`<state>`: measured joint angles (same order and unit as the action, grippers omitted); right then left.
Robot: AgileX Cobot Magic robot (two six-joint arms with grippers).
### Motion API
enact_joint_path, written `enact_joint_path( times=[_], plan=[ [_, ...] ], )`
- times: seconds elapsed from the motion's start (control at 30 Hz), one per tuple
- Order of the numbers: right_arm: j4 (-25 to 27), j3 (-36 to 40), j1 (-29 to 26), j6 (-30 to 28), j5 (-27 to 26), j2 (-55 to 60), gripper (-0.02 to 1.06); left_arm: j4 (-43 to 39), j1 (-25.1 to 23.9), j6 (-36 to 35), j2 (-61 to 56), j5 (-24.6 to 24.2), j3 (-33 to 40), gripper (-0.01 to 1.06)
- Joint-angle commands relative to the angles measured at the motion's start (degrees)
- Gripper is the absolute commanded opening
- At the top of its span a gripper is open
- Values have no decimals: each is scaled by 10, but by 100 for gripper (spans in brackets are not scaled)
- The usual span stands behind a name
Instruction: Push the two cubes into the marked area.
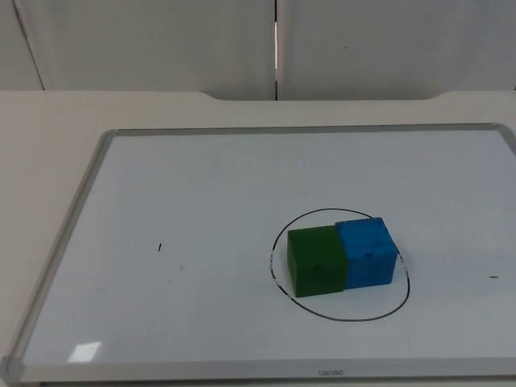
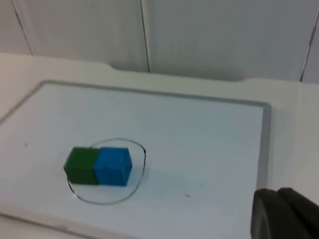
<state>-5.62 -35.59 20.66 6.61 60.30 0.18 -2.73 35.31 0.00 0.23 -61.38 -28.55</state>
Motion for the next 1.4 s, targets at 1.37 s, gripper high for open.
enact_joint_path(
  times=[1.37],
  plan=[
    [17,60,1,-66,14,-2,0,0,-1,0,-2,-2,3,2]
  ],
)
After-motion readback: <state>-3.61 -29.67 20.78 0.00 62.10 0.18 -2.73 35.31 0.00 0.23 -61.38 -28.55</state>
